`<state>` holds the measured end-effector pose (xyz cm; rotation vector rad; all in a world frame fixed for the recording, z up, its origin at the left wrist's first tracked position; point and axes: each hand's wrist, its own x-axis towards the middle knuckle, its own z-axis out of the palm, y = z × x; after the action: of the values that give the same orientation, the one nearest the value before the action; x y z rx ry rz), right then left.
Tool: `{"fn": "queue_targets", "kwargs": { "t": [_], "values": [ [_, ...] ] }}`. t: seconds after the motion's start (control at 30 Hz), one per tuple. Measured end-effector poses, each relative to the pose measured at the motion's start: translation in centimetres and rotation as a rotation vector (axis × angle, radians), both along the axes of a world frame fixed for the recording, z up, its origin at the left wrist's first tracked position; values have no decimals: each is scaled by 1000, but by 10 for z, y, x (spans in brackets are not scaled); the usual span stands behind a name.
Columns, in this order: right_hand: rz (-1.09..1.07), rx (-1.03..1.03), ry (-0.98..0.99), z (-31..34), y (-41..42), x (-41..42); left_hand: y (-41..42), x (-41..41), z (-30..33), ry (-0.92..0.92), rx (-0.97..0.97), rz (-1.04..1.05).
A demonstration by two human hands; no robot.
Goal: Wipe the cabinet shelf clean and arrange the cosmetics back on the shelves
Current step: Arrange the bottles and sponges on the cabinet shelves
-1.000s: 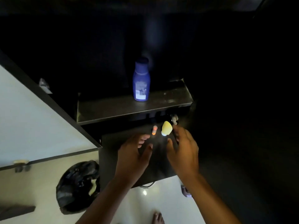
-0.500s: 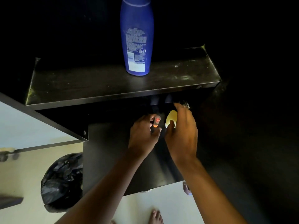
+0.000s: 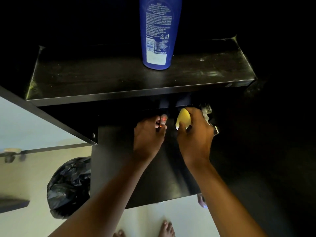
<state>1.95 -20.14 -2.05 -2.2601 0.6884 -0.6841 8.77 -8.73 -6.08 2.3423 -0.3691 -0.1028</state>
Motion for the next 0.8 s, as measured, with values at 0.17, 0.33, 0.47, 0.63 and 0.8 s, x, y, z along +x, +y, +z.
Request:
{"fn": "queue_targets", "kwargs": {
  "t": [0.17,0.33,0.47,0.63,0.8],
  "values": [
    [60,65,-7,-4,12,18,16,16,3,14,71,101],
    [97,48,28,-10,19,26,17,19,1,30,65,107],
    [103,52,16,-6,20,22,21,17,-2,56,49,135],
    [159,76,-37,39,29,4,36,-20,37,13,-202,159],
    [234,82,-94,112,42,-24,53,-51,111,28,-353,-39]
  ]
}}
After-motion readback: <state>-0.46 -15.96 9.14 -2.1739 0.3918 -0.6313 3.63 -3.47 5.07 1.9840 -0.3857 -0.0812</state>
